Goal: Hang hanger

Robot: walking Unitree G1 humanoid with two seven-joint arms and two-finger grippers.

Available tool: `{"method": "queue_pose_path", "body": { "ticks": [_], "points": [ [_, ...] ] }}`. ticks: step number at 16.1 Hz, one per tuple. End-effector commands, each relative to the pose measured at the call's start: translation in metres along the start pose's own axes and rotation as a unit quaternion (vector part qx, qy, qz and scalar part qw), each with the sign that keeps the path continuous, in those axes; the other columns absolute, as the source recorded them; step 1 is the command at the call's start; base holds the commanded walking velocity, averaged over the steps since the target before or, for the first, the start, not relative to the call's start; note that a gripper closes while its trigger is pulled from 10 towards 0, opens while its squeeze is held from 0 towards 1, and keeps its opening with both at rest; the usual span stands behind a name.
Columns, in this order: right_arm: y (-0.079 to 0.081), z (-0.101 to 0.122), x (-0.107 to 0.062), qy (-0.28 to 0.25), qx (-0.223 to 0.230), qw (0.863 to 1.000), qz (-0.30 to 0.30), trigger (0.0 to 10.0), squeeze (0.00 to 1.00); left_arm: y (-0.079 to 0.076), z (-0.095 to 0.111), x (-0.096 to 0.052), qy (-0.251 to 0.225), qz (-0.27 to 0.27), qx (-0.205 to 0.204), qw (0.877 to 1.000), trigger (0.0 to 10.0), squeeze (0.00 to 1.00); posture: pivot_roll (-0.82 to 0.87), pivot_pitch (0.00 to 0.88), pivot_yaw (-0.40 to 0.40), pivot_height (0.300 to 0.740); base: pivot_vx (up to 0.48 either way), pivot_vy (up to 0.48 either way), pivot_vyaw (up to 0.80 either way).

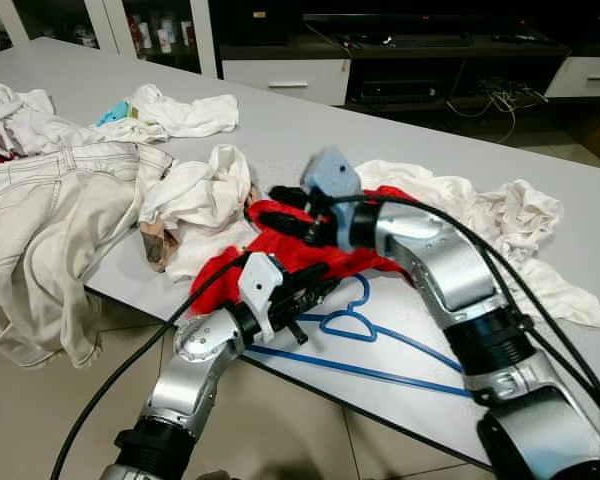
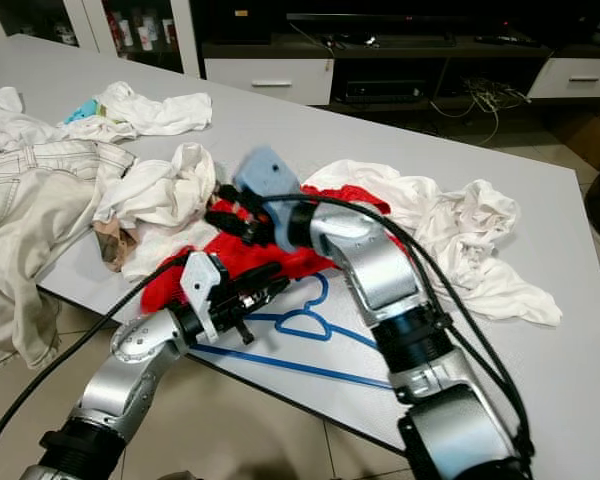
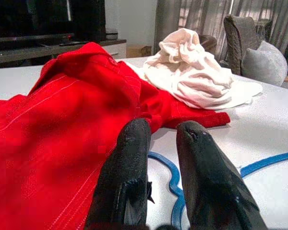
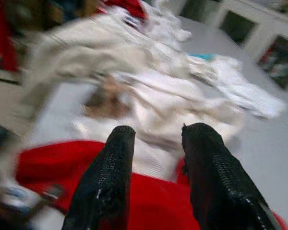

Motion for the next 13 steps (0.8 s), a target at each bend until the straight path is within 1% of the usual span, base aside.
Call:
{"method": "queue_pose_path", "body": {
  "ticks": [1,3,4,5,6,7,9,10,11,13],
  "points": [
    [-0.018,-0.012,-0.007,0.018,-0.016,0.998,-0.049,10.0,0.0,0.001,0.004,0.002,-0.001,-0.004,0.012,1.0,10.0,0.0,-0.05,0.0,-0.012,0.74,0.0,0.0,0.0],
    [-0.039,-0.016,-0.014,0.021,-0.002,0.994,-0.106,10.0,0.0,0.001,0.004,0.002,0.0,-0.004,0.012,1.0,10.0,0.0,-0.05,0.0,-0.012,0.74,0.0,0.0,0.0],
    [-0.059,-0.02,-0.024,0.022,0.011,0.987,-0.16,10.0,0.0,0.001,0.003,0.001,0.0,-0.004,0.012,1.0,10.0,0.0,-0.05,0.0,-0.011,0.74,0.0,0.0,0.0],
    [-0.084,-0.028,-0.042,0.026,0.033,0.972,-0.232,10.0,0.0,0.001,0.003,0.001,0.001,-0.003,0.012,1.0,10.0,0.0,-0.05,0.0,-0.01,0.74,0.0,0.0,0.0],
    [-0.09,-0.033,-0.049,0.03,0.04,0.967,-0.25,10.0,0.59,0.001,0.003,0.001,0.001,-0.003,0.012,1.0,10.0,0.0,-0.05,0.0,-0.01,0.74,0.0,0.0,0.0],
    [-0.094,-0.038,-0.056,0.033,0.05,0.963,-0.261,10.0,1.0,0.001,0.003,0.0,0.001,-0.003,0.012,1.0,10.0,0.0,-0.05,0.0,-0.009,0.74,0.0,0.0,0.0],
    [-0.094,-0.058,-0.073,0.043,0.089,0.957,-0.273,10.0,1.0,0.001,0.003,0.0,0.002,-0.004,0.012,1.0,10.0,0.0,-0.06,0.0,-0.007,0.74,0.0,0.0,0.0],
    [-0.094,-0.06,-0.075,0.044,0.096,0.956,-0.273,10.0,1.0,0.001,0.003,0.0,0.002,-0.004,0.012,1.0,10.0,0.0,-0.06,0.0,-0.007,0.74,0.0,0.0,0.0],
    [-0.092,-0.072,-0.083,0.052,0.117,0.95,-0.285,10.0,1.0,0.002,0.003,0.001,0.001,-0.006,0.012,1.0,10.0,0.0,-0.06,0.0,-0.005,0.74,0.0,0.0,0.0],
    [-0.091,-0.078,-0.088,0.046,0.135,0.946,-0.292,10.0,1.0,0.001,0.004,0.002,0.001,-0.008,0.012,1.0,10.0,0.0,-0.06,0.0,-0.005,0.74,0.0,0.0,0.0]
  ]
}}
Point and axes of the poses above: a point about 5 cm out from each wrist's last joint towards the gripper, its own x axis pointing out of the wrist towards the gripper, its own z axis along the axis of the wrist's last joint, y = z × x, the point moved 6 cm from there along x, pointing out of the wrist towards the gripper, and after that the axes turned 1 degree about x, right-handed, at the moved point
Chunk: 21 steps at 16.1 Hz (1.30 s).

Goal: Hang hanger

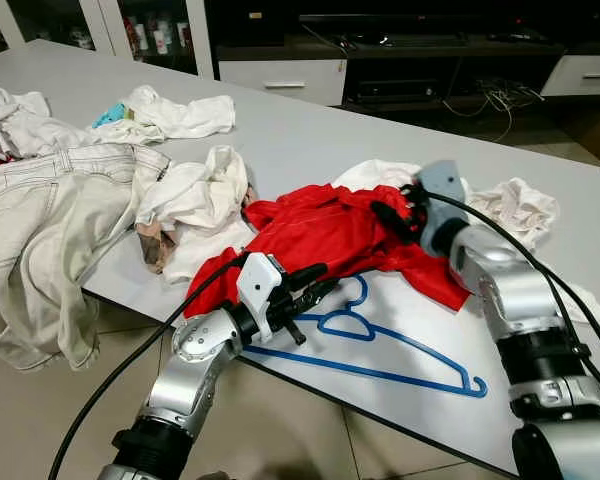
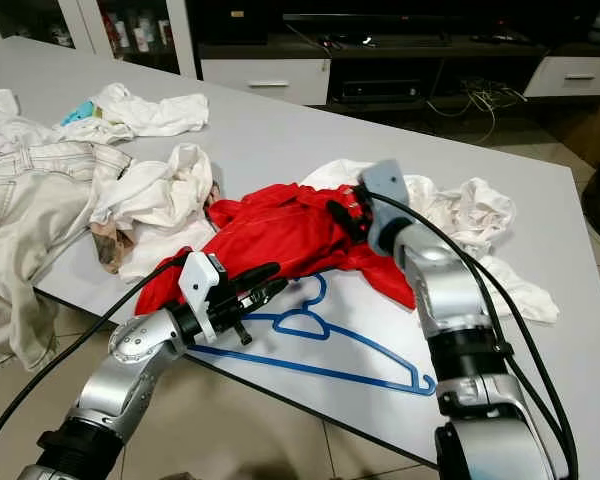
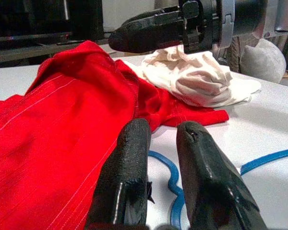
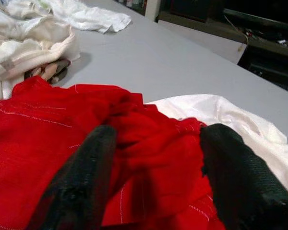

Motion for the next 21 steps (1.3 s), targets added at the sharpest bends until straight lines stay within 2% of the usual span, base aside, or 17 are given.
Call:
{"method": "queue_pose_path", "body": {
  "ticks": [1,3,4,5,6,7,11,12,13,14,15,18,21],
  "points": [
    [-0.003,0.007,-0.004,-0.016,0.013,1.0,-0.006,10.0,0.99,0.0,0.005,0.004,-0.003,-0.008,0.009,1.0,10.0,0.0,-0.07,0.0,0.0,0.74,0.0,0.0,0.0],
    [0.003,-0.004,-0.006,-0.005,0.048,0.999,0.0,10.0,1.0,0.001,0.005,0.004,-0.003,-0.008,0.01,1.0,10.0,0.0,-0.07,0.0,0.001,0.74,0.0,0.0,0.0],
    [0.005,-0.009,-0.006,0.0,0.051,0.999,-0.002,10.0,1.0,0.001,0.005,0.004,-0.003,-0.007,0.01,1.0,10.0,0.0,-0.07,0.0,-0.001,0.74,0.0,0.0,0.0],
    [0.003,-0.022,-0.005,0.014,0.064,0.998,-0.019,10.0,0.98,0.003,0.006,0.003,-0.007,0.0,0.01,1.0,10.0,0.0,-0.06,0.0,-0.003,0.74,0.0,0.0,0.0],
    [0.003,-0.028,-0.005,0.021,0.071,0.997,-0.023,10.0,0.07,0.005,0.007,0.002,-0.011,0.004,0.009,1.0,10.0,0.0,-0.06,0.0,-0.005,0.74,0.0,0.0,0.0],
    [0.005,-0.035,-0.005,0.029,0.078,0.996,-0.024,10.0,0.0,0.007,0.01,0.001,-0.018,0.01,0.009,1.0,10.0,0.0,-0.05,0.0,-0.007,0.74,0.0,0.0,0.0],
    [0.008,-0.057,-0.005,0.056,0.109,0.992,-0.031,10.0,0.0,0.013,0.015,0.0,-0.028,0.021,0.013,0.999,10.0,0.0,-0.05,0.0,-0.007,0.74,0.0,0.0,0.0],
    [0.011,-0.065,-0.004,0.068,0.126,0.989,-0.026,10.0,0.0,0.013,0.015,0.001,-0.028,0.022,0.014,0.999,10.0,0.0,-0.05,0.0,-0.008,0.74,0.0,0.0,0.0],
    [0.021,-0.072,-0.002,0.079,0.153,0.985,-0.005,10.0,0.0,0.014,0.015,0.001,-0.027,0.022,0.016,0.999,10.0,0.0,-0.05,0.0,-0.007,0.74,0.0,0.0,0.0],
    [0.023,-0.072,-0.002,0.08,0.159,0.984,-0.001,10.0,0.0,0.014,0.015,0.001,-0.027,0.022,0.017,0.999,10.0,0.0,-0.05,0.0,-0.008,0.74,0.0,0.0,0.0],
    [0.025,-0.072,-0.001,0.079,0.176,0.981,0.001,0.0,0.0,0.014,0.015,0.001,-0.027,0.022,0.017,0.999,10.0,0.0,-0.05,0.0,-0.007,0.74,0.0,0.0,0.0],
    [0.024,-0.064,0.001,0.061,0.202,0.978,0.004,0.0,0.0,0.014,0.016,0.002,-0.027,0.022,0.02,0.999,10.0,0.0,-0.05,0.0,-0.008,0.74,0.0,0.0,0.0],
    [0.017,-0.04,0.004,0.008,0.23,0.973,-0.001,0.0,0.0,0.014,0.016,0.003,-0.027,0.022,0.02,0.999,10.0,0.0,-0.05,0.0,-0.009,0.74,0.0,0.0,0.0]
  ]
}}
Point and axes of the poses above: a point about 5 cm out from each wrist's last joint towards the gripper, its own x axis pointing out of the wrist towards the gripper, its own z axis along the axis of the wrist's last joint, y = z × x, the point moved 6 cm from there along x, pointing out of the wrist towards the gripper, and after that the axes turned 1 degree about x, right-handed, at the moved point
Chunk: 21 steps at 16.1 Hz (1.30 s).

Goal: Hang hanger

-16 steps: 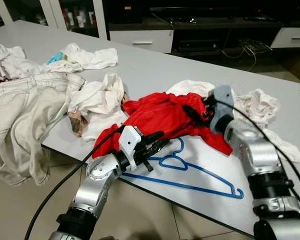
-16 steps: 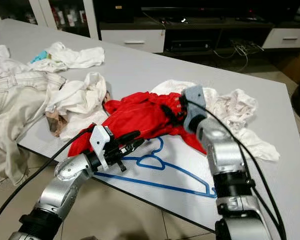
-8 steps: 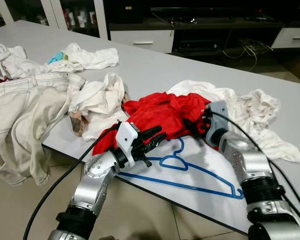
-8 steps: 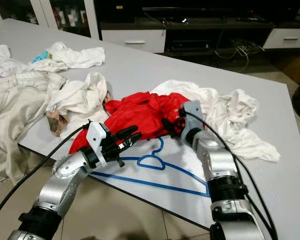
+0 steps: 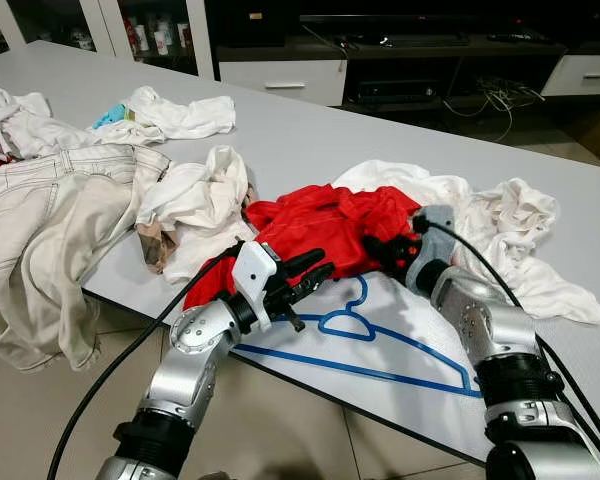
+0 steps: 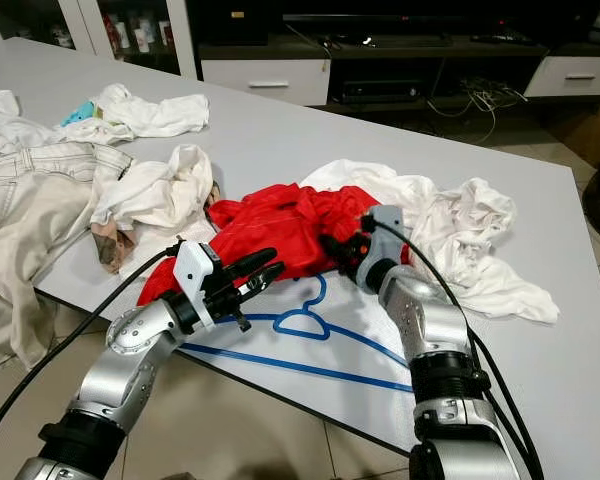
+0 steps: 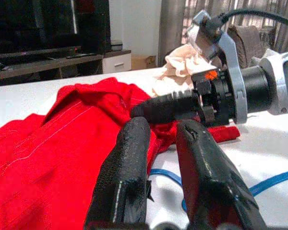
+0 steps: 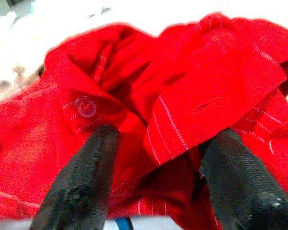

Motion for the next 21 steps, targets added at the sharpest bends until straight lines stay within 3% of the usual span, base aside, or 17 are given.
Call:
{"method": "queue_pose_path", "body": {
  "ticks": [1,9,10,12,13,16,17,21],
  "points": [
    [0.008,0.03,0.002,-0.053,0.019,0.998,0.011,0.0,0.0,0.003,0.002,0.002,-0.003,0.003,0.006,1.0,10.0,0.0,-0.05,0.0,-0.008,0.74,0.0,0.0,0.0],
    [0.036,0.101,0.02,-0.142,0.019,0.989,0.029,0.0,0.0,0.002,0.002,0.004,-0.004,0.003,0.008,1.0,10.0,0.0,-0.04,0.0,-0.014,0.74,0.0,0.0,0.0],
    [0.053,0.113,0.027,-0.144,0.001,0.988,0.05,0.0,0.0,0.002,0.002,0.003,-0.004,0.005,0.008,1.0,10.0,0.0,-0.04,0.0,-0.014,0.74,0.0,0.0,0.0],
    [0.067,0.118,0.033,-0.143,-0.011,0.987,0.068,0.0,0.0,0.002,0.002,0.002,-0.004,0.007,0.008,1.0,10.0,0.0,-0.03,0.0,-0.02,0.74,0.0,0.0,0.0],
    [0.08,0.116,0.039,-0.131,-0.044,0.987,0.081,0.0,0.0,0.001,0.001,0.002,-0.004,0.008,0.008,1.0,10.0,0.0,-0.02,0.0,-0.026,0.74,0.0,0.0,0.0],
    [0.086,0.106,0.043,-0.117,-0.07,0.987,0.084,0.2,0.0,0.0,0.001,0.001,-0.003,0.011,0.009,1.0,10.0,0.0,-0.01,0.0,-0.034,0.74,0.0,0.0,0.0],
    [0.077,0.098,0.042,-0.111,-0.077,0.989,0.068,10.0,0.0,0.0,0.0,0.0,-0.002,0.013,0.008,1.0,10.0,0.0,-0.01,0.0,-0.035,0.74,0.0,0.0,0.0],
    [0.036,0.082,0.031,-0.111,-0.075,0.991,0.009,10.0,0.0,-0.001,-0.003,-0.002,0.001,0.016,0.005,1.0,10.0,0.0,-0.02,0.0,-0.026,0.74,0.0,0.0,0.0]
  ]
}}
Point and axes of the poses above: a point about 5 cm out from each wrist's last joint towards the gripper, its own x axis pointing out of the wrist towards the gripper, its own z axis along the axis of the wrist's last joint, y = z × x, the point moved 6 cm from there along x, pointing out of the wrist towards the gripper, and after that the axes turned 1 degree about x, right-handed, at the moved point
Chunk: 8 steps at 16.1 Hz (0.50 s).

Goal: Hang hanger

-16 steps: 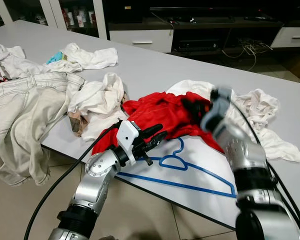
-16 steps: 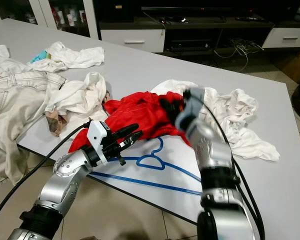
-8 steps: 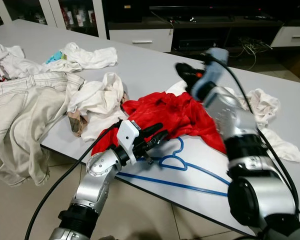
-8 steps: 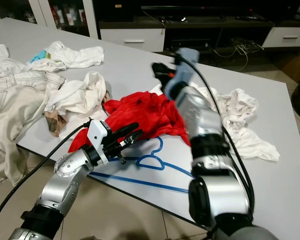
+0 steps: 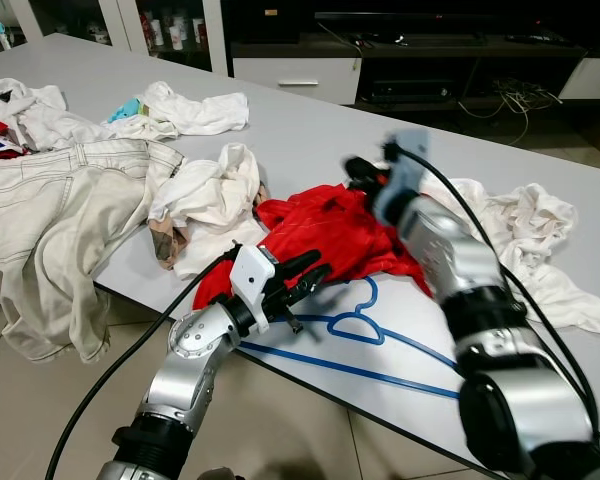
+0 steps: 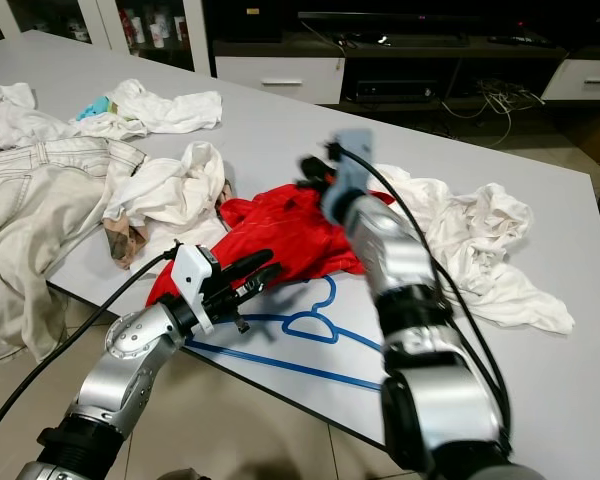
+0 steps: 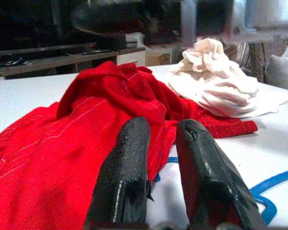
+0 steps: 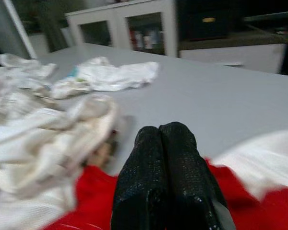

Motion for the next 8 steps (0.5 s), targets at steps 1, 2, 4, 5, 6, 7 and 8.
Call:
{"method": "queue_pose_path", "body": {
  "ticks": [1,2,4,5,6,7,8],
  "points": [
    [-0.017,0.0,-0.009,-0.009,-0.005,1.0,-0.028,10.0,0.0,0.001,0.002,0.001,-0.001,0.002,0.0,1.0,10.0,0.0,-0.03,0.0,-0.023,0.74,0.0,0.0,0.0],
    [-0.025,-0.004,-0.014,-0.009,-0.008,0.999,-0.038,10.0,0.0,0.002,0.002,0.002,-0.002,0.004,-0.002,1.0,10.0,0.0,-0.03,0.0,-0.02,0.74,0.0,0.0,0.0],
    [-0.037,-0.013,-0.026,-0.009,-0.017,0.998,-0.057,10.0,1.0,0.005,0.003,0.003,-0.003,0.01,-0.01,1.0,10.0,0.0,-0.04,0.0,-0.013,0.74,0.0,0.0,0.0],
    [-0.04,-0.016,-0.035,-0.019,-0.017,0.998,-0.058,10.0,1.0,0.008,0.004,0.003,-0.004,0.014,-0.014,1.0,10.0,0.0,-0.04,0.0,-0.009,0.74,0.0,0.0,0.0],
    [-0.041,-0.016,-0.039,-0.023,-0.021,0.998,-0.059,10.0,1.0,0.009,0.004,0.003,-0.005,0.017,-0.017,1.0,10.0,0.0,-0.05,0.0,-0.007,0.74,0.0,0.0,0.0],
    [-0.04,-0.016,-0.044,-0.028,-0.029,0.998,-0.057,10.0,1.0,0.012,0.005,0.003,-0.007,0.023,-0.022,0.999,10.0,0.0,-0.05,0.0,-0.003,0.74,0.0,0.0,0.0],
    [-0.041,-0.015,-0.048,-0.032,-0.041,0.997,-0.06,10.0,1.0,0.014,0.006,0.003,-0.009,0.028,-0.028,0.999,10.0,0.0,-0.05,0.0,-0.003,0.74,0.0,0.0,0.0]
  ]
}}
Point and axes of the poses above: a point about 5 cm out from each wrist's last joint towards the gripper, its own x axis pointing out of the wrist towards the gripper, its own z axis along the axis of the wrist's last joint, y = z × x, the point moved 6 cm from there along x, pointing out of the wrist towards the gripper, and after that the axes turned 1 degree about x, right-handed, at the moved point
